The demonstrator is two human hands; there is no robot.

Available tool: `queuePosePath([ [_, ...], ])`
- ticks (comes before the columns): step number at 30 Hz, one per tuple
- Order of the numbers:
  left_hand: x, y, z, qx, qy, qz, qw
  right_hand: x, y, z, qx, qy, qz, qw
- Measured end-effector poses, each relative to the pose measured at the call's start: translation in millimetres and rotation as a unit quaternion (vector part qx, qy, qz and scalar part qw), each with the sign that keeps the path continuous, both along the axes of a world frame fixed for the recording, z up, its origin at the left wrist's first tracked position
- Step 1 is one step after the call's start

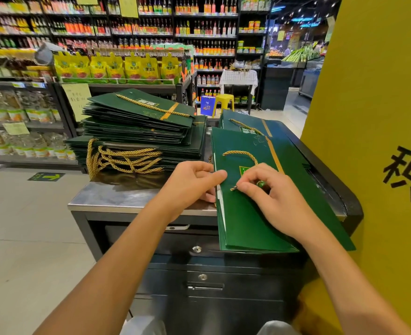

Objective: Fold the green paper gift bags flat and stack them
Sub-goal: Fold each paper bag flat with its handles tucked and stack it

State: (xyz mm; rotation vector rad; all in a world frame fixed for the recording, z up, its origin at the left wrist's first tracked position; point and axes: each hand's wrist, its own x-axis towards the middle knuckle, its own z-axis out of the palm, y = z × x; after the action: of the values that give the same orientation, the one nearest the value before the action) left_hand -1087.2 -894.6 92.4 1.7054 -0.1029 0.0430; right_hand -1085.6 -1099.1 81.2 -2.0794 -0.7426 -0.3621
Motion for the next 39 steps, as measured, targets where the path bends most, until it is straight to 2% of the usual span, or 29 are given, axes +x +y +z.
queuePosePath([
  [3,3,-1,0,-0.001,0.009,0.009,1.0,-1,0,2,0.01,-0.011,-0.014,1.0],
  [7,6,0,-2,0.002,0.015,0.008,1.0,-3,5,4,-0.026,-0.044,-0.032,0.998],
  [11,5,4,-5,0.01,0.001,-0.001,1.0,-3,-1,5,-0.05,-0.026,-0.049,0.997],
  [15,3,5,-6,0.007,-0.018,0.0,1.0,4,-30,6,-0.052,-0.031,-0.161,0.985],
  [20,1,5,-5,-0.001,-0.033,0.005,0.999,8,-60,4,-0.106,0.037,-0.291,0.95],
  [27,-6,2,-5,0.03,-0.073,0.053,0.996,-3,-61,6,-0.082,0.094,-0.298,0.946],
  [31,-10,-1,-8,0.035,-0.096,0.098,0.99,-6,-64,7,-0.03,0.115,-0.284,0.952],
  [39,-9,-7,10,0.062,-0.103,0.074,0.99,3,-67,22,0.033,0.111,-0.253,0.961],
])
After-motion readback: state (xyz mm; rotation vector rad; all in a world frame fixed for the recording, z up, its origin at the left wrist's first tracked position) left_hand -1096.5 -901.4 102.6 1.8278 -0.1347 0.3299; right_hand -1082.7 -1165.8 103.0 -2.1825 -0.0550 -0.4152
